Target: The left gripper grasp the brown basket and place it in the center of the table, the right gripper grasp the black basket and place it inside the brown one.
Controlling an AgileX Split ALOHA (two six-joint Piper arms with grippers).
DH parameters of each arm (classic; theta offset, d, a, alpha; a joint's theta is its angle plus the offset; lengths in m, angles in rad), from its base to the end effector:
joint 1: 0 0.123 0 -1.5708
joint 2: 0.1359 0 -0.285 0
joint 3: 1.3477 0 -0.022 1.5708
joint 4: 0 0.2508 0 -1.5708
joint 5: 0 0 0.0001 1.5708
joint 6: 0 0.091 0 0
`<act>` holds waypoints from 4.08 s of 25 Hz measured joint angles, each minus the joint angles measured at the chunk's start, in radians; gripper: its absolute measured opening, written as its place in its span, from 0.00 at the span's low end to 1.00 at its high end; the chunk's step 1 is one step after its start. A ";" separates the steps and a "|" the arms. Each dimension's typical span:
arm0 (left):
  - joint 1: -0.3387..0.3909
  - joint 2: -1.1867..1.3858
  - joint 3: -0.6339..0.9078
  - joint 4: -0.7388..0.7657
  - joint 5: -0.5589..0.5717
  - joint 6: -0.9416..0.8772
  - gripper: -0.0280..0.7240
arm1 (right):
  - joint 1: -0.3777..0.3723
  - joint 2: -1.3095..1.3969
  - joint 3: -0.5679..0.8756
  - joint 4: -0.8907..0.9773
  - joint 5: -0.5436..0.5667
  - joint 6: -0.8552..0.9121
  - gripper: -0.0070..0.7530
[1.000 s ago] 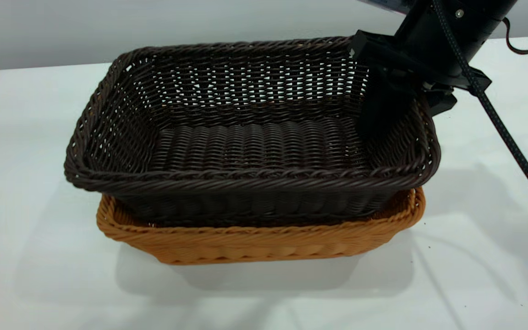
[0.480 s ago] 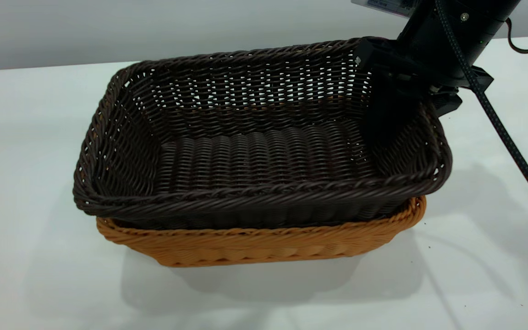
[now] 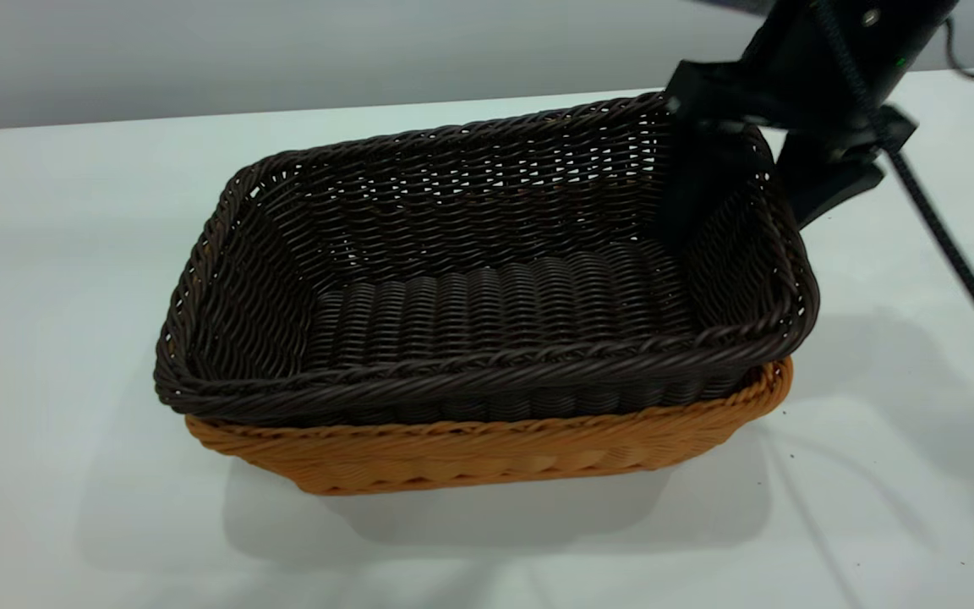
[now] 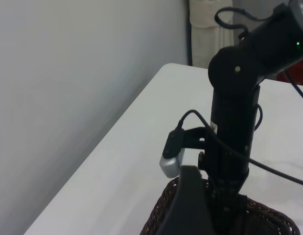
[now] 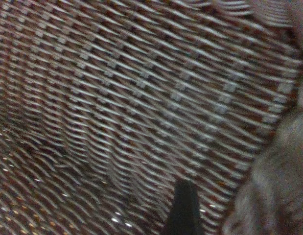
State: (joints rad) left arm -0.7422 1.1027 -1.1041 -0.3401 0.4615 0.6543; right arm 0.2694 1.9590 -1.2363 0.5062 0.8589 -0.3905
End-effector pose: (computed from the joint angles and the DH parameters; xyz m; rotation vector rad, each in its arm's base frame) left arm 0.1673 -0.1718 0.4056 1.0895 1.6026 -0.4072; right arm 0.3473 0.1306 0.1548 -0.5048 2.9437 0.5885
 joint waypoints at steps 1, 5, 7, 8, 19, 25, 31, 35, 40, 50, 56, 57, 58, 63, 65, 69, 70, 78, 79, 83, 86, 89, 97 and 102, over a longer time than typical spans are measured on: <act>0.000 0.000 0.000 0.000 0.000 0.000 0.73 | 0.000 -0.012 -0.005 -0.017 0.002 0.008 0.74; 0.000 0.000 0.000 0.000 0.000 0.000 0.73 | 0.000 -0.059 -0.048 -0.102 0.019 0.074 0.74; 0.000 0.000 0.000 -0.001 0.000 0.000 0.73 | 0.000 -0.079 -0.073 -0.135 0.047 0.100 0.74; 0.000 0.000 0.000 -0.001 0.000 0.000 0.73 | 0.000 -0.090 -0.087 -0.150 0.065 0.106 0.74; 0.000 -0.001 0.000 0.009 0.074 0.000 0.63 | 0.000 -0.295 -0.129 -0.182 0.114 0.117 0.60; 0.000 -0.039 0.000 0.012 0.109 0.000 0.27 | 0.000 -0.453 -0.128 -0.170 0.113 0.116 0.21; 0.000 -0.100 0.000 0.015 0.106 -0.038 0.05 | 0.001 -0.637 -0.126 -0.167 0.098 0.116 0.01; 0.000 -0.113 0.000 0.081 0.146 -0.118 0.04 | 0.001 -0.771 -0.126 -0.179 0.094 0.116 0.01; -0.002 -0.113 0.000 0.210 0.247 -0.236 0.04 | 0.001 -0.951 -0.122 -0.248 0.086 0.093 0.01; -0.198 -0.173 0.085 0.481 0.294 -0.500 0.04 | 0.000 -1.362 0.078 -0.306 0.043 0.094 0.01; -0.380 -0.191 0.166 0.725 0.391 -0.769 0.04 | 0.000 -1.593 0.245 -0.306 0.111 0.135 0.01; -0.412 -0.191 0.178 0.767 0.417 -0.815 0.04 | 0.000 -1.624 0.272 -0.308 0.122 0.148 0.01; -0.439 -0.191 0.187 0.808 0.441 -0.855 0.04 | 0.000 -1.660 0.307 -0.307 0.127 0.158 0.01; -0.603 -0.191 0.228 0.993 0.575 -1.088 0.04 | 0.000 -1.820 0.483 -0.308 0.116 0.219 0.01; -0.667 -0.191 0.245 1.063 0.638 -1.167 0.04 | 0.000 -1.869 0.547 -0.312 0.104 0.233 0.01; -0.788 -0.191 0.244 1.166 0.748 -1.316 0.04 | 0.000 -1.938 0.655 -0.337 0.116 0.259 0.01; -0.814 -0.191 0.244 1.181 0.757 -1.350 0.04 | 0.000 -1.950 0.675 -0.345 0.123 0.259 0.01; -0.877 -0.191 0.244 1.218 0.760 -1.398 0.04 | 0.000 -1.961 0.742 -0.381 0.189 0.266 0.01; -0.877 -0.191 0.244 1.218 0.760 -1.384 0.04 | 0.000 -1.959 0.743 -0.394 0.200 0.266 0.01; -0.877 -0.191 0.244 1.214 0.760 -1.350 0.04 | 0.000 -1.959 0.750 -0.392 0.203 0.266 0.01; -0.877 -0.191 0.244 1.212 0.760 -1.351 0.04 | 0.000 -1.959 0.750 -0.392 0.203 0.266 0.01; -0.877 -0.191 0.244 1.212 0.760 -1.351 0.04 | 0.000 -1.959 0.750 -0.392 0.202 0.266 0.01; -0.877 -0.192 0.244 1.096 0.755 -1.210 0.04 | 0.000 -1.959 0.750 -0.389 0.201 0.265 0.01; -0.877 -0.192 0.245 0.841 0.698 -0.953 0.04 | 0.000 -1.959 0.750 -0.389 0.201 0.263 0.01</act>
State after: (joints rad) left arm -1.6190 0.9108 -0.8594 0.5005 1.1595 -0.2987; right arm 0.2696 0.0000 -0.4858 0.1174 1.0598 -0.1276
